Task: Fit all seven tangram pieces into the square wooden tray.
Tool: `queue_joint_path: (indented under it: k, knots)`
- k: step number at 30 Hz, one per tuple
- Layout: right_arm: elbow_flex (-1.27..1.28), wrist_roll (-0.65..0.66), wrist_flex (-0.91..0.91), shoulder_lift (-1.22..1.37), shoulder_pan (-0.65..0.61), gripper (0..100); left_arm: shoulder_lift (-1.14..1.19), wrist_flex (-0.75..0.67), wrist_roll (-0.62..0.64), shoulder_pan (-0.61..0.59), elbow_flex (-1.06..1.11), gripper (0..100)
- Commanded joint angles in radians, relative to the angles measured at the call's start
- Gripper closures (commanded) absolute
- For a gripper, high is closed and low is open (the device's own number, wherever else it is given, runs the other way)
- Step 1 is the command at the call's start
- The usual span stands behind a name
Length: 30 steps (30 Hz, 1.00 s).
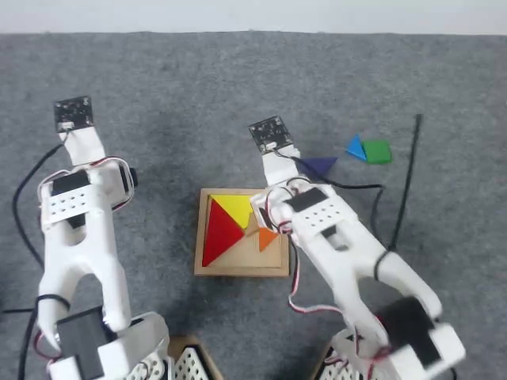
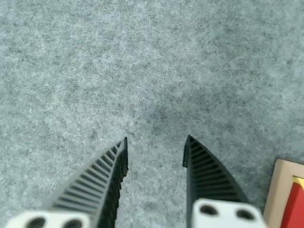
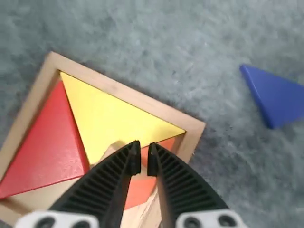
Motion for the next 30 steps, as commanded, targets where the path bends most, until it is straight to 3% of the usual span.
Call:
queue_joint_path:
  k: [1, 19, 25, 30]
  knots:
    - [-0.095, 0.002, -0.018, 0.074, -0.010, 95.4, -0.005, -0.023, 0.000, 0.008, -0.010, 81]
    - [-0.118, 0.002, 0.059, 0.090, -0.134, 95.4, -0.005, -0.023, 0.000, 0.008, -0.010, 81]
    - [-0.087, 0.000, 0.107, -0.059, -0.137, 95.3, -0.005, -0.023, 0.000, 0.008, -0.010, 81]
    - [0.077, 0.002, 0.024, -0.205, -0.163, 95.4, -0.005, -0.023, 0.000, 0.008, -0.010, 81]
